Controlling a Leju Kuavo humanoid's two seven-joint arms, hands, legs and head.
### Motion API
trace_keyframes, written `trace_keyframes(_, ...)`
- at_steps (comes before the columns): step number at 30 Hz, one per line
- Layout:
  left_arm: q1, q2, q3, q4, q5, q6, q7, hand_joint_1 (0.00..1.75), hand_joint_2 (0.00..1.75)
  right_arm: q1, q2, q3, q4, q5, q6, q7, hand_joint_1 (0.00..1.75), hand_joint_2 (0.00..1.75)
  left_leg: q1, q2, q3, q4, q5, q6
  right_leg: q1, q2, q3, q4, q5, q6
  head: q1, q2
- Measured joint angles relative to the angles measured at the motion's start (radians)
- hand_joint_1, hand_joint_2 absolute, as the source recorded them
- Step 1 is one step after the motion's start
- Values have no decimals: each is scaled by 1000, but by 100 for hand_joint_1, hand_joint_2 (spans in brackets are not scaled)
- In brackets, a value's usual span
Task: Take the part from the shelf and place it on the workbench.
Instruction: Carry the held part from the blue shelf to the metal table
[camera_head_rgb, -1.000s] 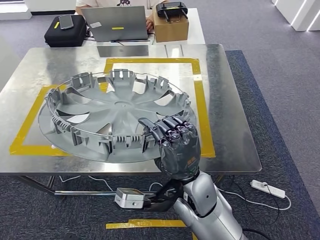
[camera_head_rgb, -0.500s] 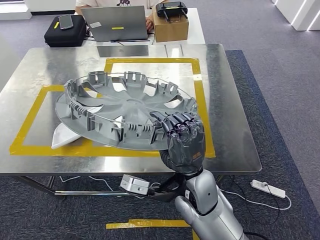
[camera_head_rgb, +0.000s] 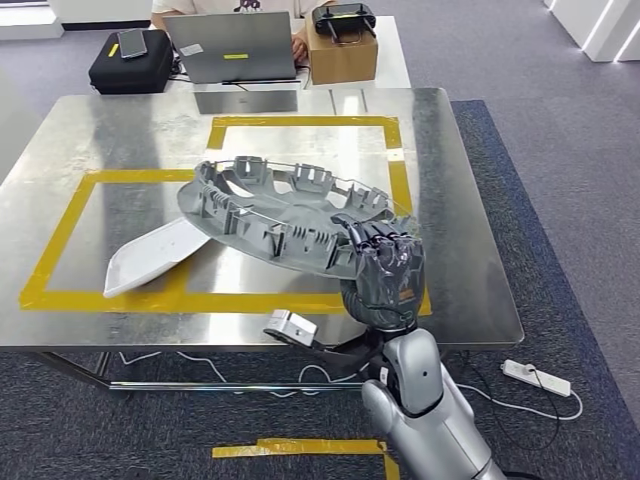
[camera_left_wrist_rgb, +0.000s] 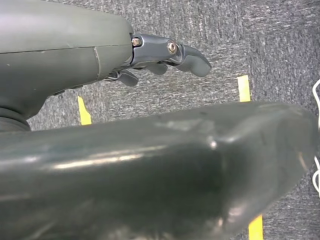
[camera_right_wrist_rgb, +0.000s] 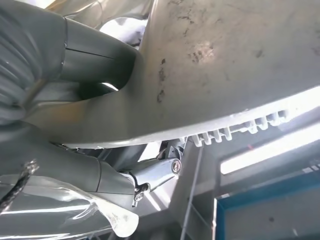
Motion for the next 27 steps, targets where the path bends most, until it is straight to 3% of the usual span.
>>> trace_keyframes(27, 1, 0, -15, 4, 35, 0, 10, 0, 0, -9, -14, -103, 128, 1, 47, 58, 175, 175, 0, 0, 0, 0, 0, 0, 0, 0, -1, 0, 0, 0, 0, 0)
